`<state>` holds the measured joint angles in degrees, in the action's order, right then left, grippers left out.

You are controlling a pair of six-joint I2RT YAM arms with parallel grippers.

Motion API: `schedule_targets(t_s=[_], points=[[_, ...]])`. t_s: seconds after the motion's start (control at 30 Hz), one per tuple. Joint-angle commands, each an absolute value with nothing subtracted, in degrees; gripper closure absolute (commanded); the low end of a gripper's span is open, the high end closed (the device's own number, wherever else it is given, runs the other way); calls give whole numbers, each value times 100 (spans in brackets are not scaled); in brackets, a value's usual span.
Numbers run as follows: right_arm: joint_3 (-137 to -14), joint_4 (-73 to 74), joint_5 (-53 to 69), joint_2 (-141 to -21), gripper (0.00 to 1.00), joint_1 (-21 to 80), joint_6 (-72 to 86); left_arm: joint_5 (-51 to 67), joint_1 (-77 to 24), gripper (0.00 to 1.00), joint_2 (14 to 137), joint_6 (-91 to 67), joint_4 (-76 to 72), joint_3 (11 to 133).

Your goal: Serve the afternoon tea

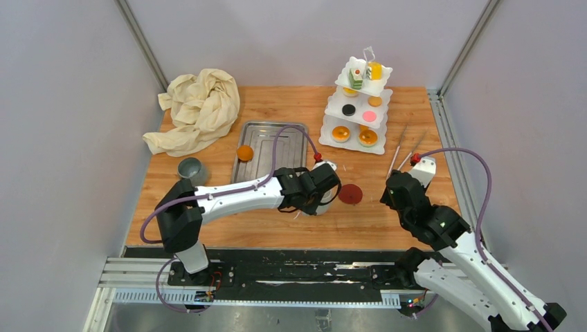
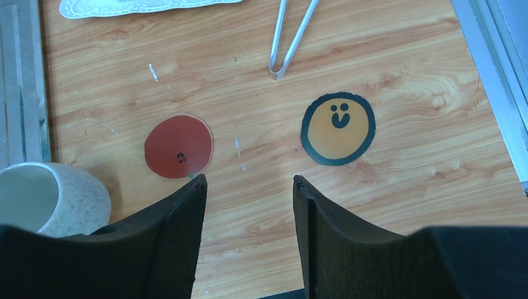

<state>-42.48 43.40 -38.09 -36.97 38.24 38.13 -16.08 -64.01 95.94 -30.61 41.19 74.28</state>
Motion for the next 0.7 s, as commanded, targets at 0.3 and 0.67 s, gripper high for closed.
schedule_targets(t_s=[0.3, 0.67], points=[[-4408, 4494, -4095, -3731, 47, 3875, 3917, -1782, -6573, 77, 9856, -3709, 3268, 7328], [-4871, 4581, -3505, -4128, 40, 3871, 3663, -1946, -6584, 40, 9255, -3453, 3822, 7535]])
